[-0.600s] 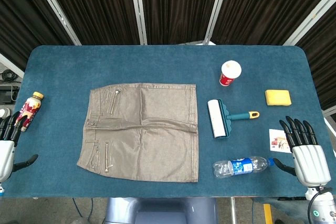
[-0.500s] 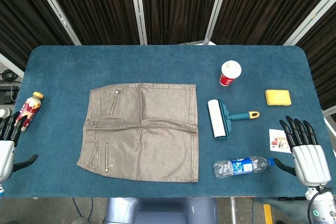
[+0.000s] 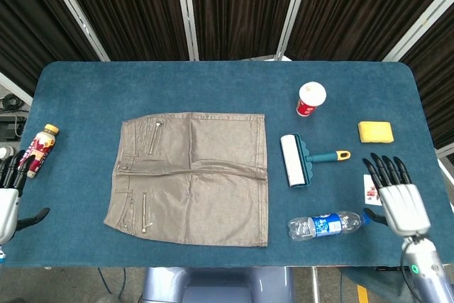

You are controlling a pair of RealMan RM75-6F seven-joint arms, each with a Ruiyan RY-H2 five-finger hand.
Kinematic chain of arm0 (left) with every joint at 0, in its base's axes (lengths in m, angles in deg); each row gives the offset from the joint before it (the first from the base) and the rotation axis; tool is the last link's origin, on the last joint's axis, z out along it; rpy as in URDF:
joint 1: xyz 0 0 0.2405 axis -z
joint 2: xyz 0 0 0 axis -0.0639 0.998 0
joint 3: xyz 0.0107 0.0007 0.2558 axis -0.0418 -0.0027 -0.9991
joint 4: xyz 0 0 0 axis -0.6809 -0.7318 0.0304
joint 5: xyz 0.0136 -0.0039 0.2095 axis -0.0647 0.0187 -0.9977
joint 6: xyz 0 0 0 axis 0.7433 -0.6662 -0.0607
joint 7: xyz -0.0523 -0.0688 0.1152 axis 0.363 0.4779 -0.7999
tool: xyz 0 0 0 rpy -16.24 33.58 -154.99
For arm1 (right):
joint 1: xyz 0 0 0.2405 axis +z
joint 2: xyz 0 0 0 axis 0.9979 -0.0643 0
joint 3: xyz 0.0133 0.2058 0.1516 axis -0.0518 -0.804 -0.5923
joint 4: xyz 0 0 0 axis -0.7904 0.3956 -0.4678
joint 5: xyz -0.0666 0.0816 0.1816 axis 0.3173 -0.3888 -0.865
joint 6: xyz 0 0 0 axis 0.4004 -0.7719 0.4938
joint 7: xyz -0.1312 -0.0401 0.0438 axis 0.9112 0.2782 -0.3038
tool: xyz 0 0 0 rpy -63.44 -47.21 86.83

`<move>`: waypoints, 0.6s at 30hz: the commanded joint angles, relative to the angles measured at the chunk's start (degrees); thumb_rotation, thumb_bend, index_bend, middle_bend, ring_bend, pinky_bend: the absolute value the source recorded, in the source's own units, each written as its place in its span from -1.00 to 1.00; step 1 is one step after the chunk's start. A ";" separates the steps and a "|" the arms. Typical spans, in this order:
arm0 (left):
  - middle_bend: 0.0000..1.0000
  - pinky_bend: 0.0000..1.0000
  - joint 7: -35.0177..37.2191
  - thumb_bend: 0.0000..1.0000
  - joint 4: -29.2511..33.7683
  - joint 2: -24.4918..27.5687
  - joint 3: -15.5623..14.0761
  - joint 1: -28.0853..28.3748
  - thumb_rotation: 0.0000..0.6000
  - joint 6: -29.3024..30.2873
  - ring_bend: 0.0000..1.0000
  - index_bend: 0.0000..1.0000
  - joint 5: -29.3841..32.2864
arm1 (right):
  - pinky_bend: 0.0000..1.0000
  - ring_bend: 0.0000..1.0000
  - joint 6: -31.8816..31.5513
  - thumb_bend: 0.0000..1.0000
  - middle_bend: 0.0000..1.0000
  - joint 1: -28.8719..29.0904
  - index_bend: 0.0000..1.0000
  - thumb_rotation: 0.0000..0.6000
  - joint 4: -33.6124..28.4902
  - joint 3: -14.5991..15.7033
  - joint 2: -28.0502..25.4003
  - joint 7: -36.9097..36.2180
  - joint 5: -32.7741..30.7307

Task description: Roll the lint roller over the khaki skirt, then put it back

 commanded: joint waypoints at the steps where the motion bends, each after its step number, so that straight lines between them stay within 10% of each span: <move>1: -1.00 -1.00 -0.90 -1.00 -0.12 -0.46 0.51 0.31 1.00 -0.26 -1.00 -1.00 0.88 | -1.00 -1.00 11.28 -0.70 -1.00 8.40 -1.00 1.00 10.63 -2.68 4.35 -3.38 -2.98; 18: -1.00 -1.00 -7.18 -1.00 -2.39 -4.17 3.10 2.54 1.00 -3.11 -1.00 -1.00 8.50 | -1.00 -1.00 24.55 -0.44 -0.94 20.28 -0.95 1.00 42.83 0.44 21.55 -19.84 0.21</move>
